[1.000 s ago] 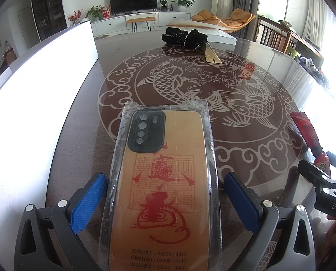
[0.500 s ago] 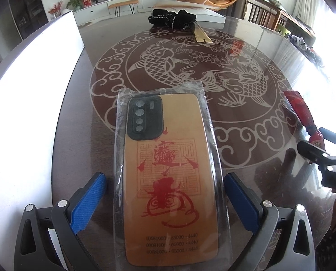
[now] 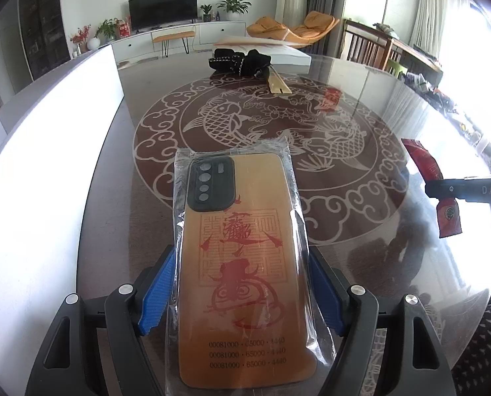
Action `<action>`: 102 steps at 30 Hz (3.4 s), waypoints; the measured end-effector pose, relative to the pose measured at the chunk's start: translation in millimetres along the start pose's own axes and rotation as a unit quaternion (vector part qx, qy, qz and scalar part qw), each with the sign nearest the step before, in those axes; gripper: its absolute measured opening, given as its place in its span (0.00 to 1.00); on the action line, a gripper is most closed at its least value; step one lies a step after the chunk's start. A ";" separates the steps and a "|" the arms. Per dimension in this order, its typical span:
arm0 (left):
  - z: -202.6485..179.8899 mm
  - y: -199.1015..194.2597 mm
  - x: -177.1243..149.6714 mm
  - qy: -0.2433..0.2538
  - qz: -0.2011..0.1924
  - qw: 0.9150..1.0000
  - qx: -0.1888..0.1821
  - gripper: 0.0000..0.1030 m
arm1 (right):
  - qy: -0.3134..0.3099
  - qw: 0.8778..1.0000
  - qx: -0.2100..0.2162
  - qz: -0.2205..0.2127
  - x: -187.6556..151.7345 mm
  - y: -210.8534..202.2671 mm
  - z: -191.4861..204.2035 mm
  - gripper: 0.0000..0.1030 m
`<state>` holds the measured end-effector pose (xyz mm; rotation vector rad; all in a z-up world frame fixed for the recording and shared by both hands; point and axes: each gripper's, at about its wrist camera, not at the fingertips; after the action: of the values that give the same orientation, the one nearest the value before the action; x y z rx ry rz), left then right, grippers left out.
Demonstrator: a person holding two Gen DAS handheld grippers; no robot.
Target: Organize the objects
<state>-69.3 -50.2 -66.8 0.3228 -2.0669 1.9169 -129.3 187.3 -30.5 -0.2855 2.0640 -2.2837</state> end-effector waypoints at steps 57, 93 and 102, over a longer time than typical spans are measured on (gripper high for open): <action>-4.8 -17.9 -17.5 -0.034 0.017 0.999 0.012 1.00 | 0.012 0.986 -0.070 -0.148 -56.2 17.0 44.1 1.00; 10.8 30.7 28.9 -0.052 0.017 0.997 0.058 1.00 | 0.031 0.991 -0.060 -0.120 -56.3 24.8 39.3 1.00; 11.0 30.7 28.5 -0.052 0.017 0.997 0.058 1.00 | 0.031 0.991 -0.059 -0.120 -56.3 24.9 39.3 1.00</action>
<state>-107.7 -57.5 -85.4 0.4233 -2.0422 2.0861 -69.5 155.1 -57.4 -0.5008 2.3165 -2.3261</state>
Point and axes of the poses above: each gripper's, at about its wrist camera, not at the fingertips, and y roughly the way its jaws point, z to its left, x to its top, and after that the axes turned 15 degrees about z, right-handed
